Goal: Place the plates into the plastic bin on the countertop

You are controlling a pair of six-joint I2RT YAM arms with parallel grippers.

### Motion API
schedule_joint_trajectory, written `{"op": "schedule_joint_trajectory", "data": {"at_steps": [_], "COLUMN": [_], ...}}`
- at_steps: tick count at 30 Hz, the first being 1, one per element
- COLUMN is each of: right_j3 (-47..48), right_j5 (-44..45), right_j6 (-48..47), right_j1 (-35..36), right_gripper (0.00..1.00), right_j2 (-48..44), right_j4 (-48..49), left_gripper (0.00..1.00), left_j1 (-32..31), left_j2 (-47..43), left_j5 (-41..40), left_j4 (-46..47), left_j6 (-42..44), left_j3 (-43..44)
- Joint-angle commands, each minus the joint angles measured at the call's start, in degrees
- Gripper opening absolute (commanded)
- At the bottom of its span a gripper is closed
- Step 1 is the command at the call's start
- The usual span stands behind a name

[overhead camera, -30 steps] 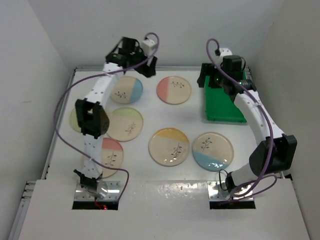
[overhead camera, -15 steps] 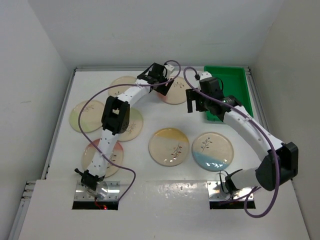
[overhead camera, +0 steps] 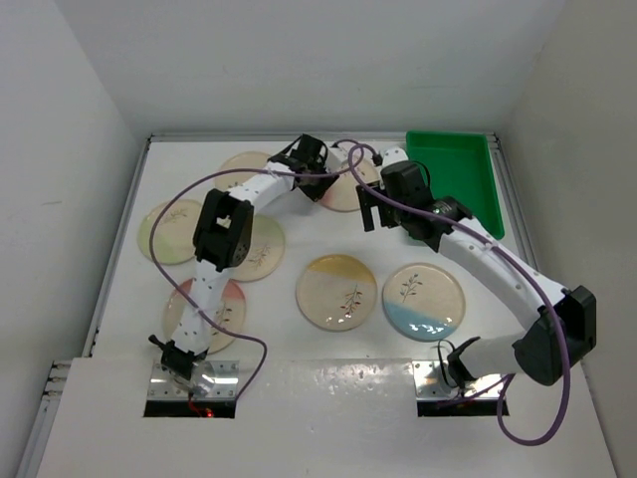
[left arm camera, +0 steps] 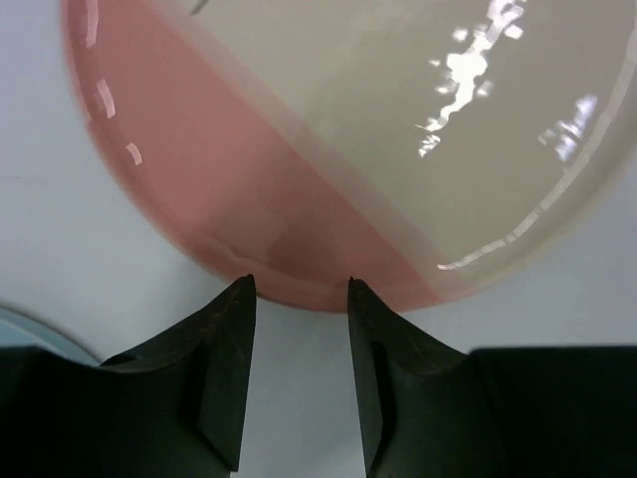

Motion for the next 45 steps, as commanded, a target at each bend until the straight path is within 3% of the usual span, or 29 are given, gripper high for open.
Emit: {"op": "schedule_joint_trajectory", "data": {"at_steps": [1, 3, 8, 10, 12, 14, 19, 20, 23, 31, 40, 42, 45], "right_j3": [1.68, 1.33, 0.27, 0.28, 0.1, -0.34, 0.54, 0.54, 0.1, -0.87, -0.86, -1.31, -1.84], "right_j5": [2.55, 2.64, 3.16, 2.73, 2.29, 1.41, -0.7, -0.7, -0.44, 0.26, 2.64, 2.37, 0.45], "right_j6": [-2.42, -2.69, -3.48, -3.66, -3.83, -3.57, -3.75, -4.18, -4.54, -3.66, -3.84, -3.49, -2.96], "right_j1": [1.5, 1.85, 2.2, 2.11, 2.03, 2.2, 2.46, 2.73, 2.9, 3.52, 5.28, 5.37, 5.02], "right_gripper": [0.91, 0.91, 0.92, 0.92, 0.92, 0.93, 0.93, 0.93, 0.93, 0.93, 0.93, 0.93, 0.95], "right_j2": [-0.91, -1.26, -1.88, -1.97, -1.97, -1.71, -0.31, -0.56, -1.0, -1.53, -1.09, -1.44, -0.75], "right_j4": [1.37, 1.46, 2.17, 2.34, 2.6, 3.39, 2.87, 2.78, 2.87, 3.75, 2.34, 3.13, 3.83], "left_gripper": [0.44, 0.44, 0.46, 0.54, 0.63, 0.69, 0.69, 0.59, 0.45, 0.42, 0.41, 0.37, 0.19], "left_j1": [0.79, -0.6, 2.11, 2.64, 3.25, 4.56, 8.51, 9.22, 10.99, 11.52, 11.52, 11.52, 10.47], "left_j2": [-6.86, -13.79, -15.15, -18.56, -19.28, -17.54, -10.86, -10.06, -9.0, -8.47, -5.32, -4.09, -1.45], "left_j5": [13.03, 10.77, 13.83, 15.93, 15.95, 15.25, 7.08, 6.55, 8.81, 17.78, 14.8, 15.42, 16.9], "left_j4": [-12.8, -12.18, -18.23, -18.24, -14.05, -13.23, -10.86, -10.86, -11.39, -15.43, -15.43, -15.43, -15.96], "left_j6": [16.06, 28.86, 33.94, 36.41, 31.61, 20.89, 0.77, -1.01, -4.1, -5.42, -8.06, -8.06, -8.06], "left_j3": [-10.41, -21.32, -22.76, -25.03, -22.95, -17.86, -1.5, -0.79, -2.27, -5.35, -9.75, -8.88, -6.06]}}
